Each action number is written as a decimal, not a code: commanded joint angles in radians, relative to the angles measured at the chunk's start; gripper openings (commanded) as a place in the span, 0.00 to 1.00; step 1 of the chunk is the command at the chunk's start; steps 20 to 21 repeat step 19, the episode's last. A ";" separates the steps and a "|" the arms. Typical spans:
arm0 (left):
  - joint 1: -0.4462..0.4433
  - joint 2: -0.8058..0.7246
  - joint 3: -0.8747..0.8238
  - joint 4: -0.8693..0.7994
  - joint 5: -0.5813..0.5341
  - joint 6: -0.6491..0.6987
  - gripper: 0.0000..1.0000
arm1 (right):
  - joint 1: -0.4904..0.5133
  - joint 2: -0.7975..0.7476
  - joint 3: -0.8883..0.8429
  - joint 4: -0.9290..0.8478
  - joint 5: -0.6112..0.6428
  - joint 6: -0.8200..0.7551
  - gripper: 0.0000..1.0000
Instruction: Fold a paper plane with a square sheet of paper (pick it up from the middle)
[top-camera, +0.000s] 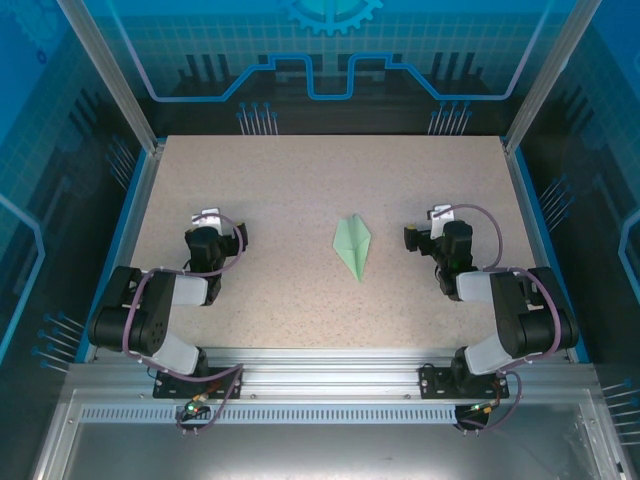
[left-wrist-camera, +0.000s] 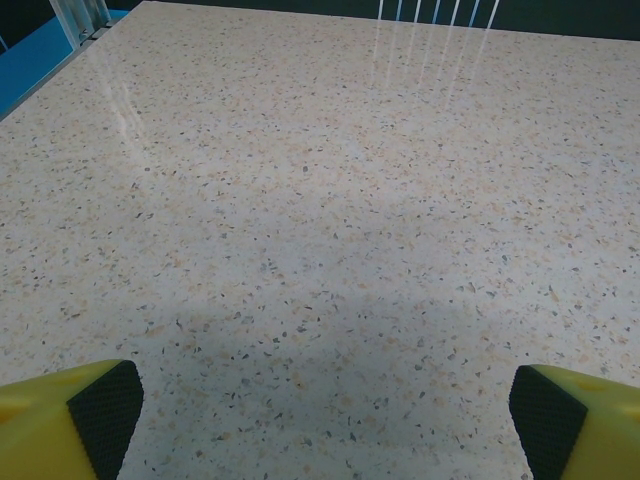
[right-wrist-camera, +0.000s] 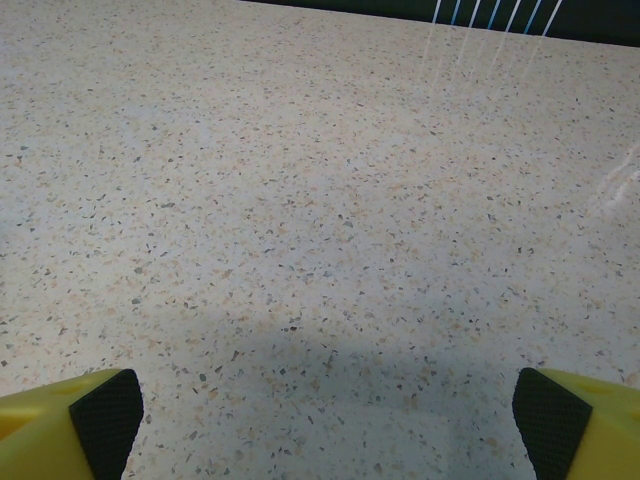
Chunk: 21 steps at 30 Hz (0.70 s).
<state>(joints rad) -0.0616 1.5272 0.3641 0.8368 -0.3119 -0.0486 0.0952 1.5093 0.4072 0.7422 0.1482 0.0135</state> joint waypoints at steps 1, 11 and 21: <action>0.011 -0.002 0.018 0.031 0.022 0.013 0.99 | -0.017 -0.006 0.012 0.034 -0.007 -0.012 1.00; 0.011 -0.002 0.019 0.031 0.021 0.015 0.99 | -0.018 -0.006 0.012 0.034 -0.009 -0.013 1.00; 0.011 -0.002 0.020 0.029 0.024 0.013 0.98 | -0.017 -0.006 0.011 0.034 -0.007 -0.013 1.00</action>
